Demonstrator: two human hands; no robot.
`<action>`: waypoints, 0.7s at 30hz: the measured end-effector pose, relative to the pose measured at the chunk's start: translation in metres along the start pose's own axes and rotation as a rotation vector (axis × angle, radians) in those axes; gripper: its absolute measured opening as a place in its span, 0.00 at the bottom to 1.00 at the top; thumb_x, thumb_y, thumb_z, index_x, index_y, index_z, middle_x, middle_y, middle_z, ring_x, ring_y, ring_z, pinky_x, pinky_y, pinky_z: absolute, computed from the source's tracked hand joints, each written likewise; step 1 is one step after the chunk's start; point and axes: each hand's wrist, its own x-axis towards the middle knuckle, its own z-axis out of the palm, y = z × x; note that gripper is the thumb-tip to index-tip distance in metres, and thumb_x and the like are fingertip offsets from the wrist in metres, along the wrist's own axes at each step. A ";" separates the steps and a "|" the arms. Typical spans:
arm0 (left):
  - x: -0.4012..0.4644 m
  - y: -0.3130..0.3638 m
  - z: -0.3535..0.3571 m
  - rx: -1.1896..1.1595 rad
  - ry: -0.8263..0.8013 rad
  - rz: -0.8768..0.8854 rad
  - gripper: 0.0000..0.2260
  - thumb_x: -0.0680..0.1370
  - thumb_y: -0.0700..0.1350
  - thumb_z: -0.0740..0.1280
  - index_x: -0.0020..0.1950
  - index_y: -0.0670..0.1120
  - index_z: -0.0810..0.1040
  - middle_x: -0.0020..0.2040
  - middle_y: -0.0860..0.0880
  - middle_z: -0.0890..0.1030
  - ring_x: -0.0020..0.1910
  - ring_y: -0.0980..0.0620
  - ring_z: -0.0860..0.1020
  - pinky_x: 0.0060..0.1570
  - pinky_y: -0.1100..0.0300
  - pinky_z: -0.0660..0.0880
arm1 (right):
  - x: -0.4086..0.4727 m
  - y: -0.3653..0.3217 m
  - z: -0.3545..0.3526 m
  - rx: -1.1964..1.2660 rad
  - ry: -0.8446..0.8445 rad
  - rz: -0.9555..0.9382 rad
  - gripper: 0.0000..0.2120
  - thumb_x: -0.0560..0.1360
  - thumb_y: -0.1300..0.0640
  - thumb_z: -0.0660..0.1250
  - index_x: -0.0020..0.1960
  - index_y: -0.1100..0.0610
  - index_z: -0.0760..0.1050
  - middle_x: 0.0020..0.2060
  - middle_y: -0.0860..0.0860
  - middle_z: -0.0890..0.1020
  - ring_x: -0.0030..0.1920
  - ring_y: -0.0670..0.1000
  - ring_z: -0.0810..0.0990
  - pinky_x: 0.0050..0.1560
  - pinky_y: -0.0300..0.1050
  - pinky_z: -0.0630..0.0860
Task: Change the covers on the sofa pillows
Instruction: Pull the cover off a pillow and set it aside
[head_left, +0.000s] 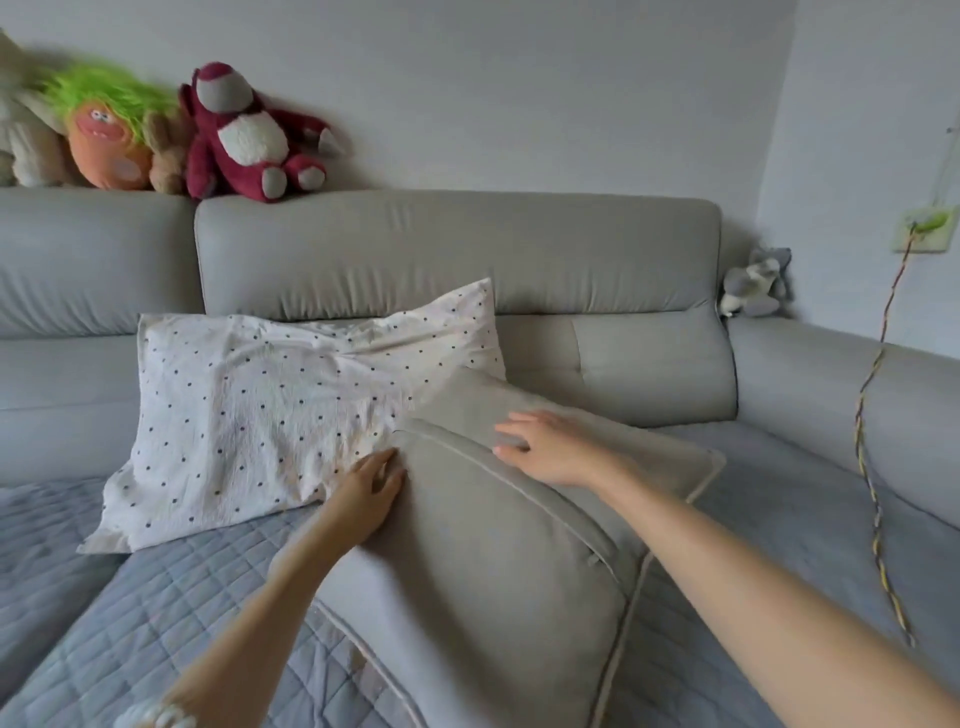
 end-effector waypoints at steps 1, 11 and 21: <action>0.000 -0.002 0.003 0.057 -0.020 0.027 0.19 0.81 0.50 0.58 0.71 0.47 0.66 0.65 0.45 0.73 0.58 0.46 0.73 0.52 0.61 0.66 | -0.006 0.002 0.009 0.008 -0.056 -0.014 0.23 0.81 0.48 0.55 0.74 0.53 0.60 0.76 0.52 0.55 0.75 0.51 0.54 0.70 0.41 0.51; -0.043 0.031 0.045 0.303 -0.029 0.260 0.39 0.65 0.77 0.45 0.73 0.61 0.57 0.77 0.54 0.50 0.76 0.53 0.43 0.71 0.43 0.39 | -0.069 0.055 0.064 0.303 0.404 0.257 0.22 0.73 0.49 0.69 0.62 0.57 0.71 0.50 0.51 0.72 0.55 0.53 0.73 0.53 0.41 0.66; -0.060 0.015 0.054 0.327 0.023 0.307 0.44 0.62 0.78 0.39 0.74 0.61 0.53 0.77 0.54 0.48 0.76 0.51 0.42 0.71 0.44 0.39 | -0.075 0.070 0.052 0.217 0.256 0.252 0.11 0.80 0.55 0.57 0.43 0.58 0.72 0.39 0.56 0.80 0.45 0.57 0.77 0.40 0.46 0.64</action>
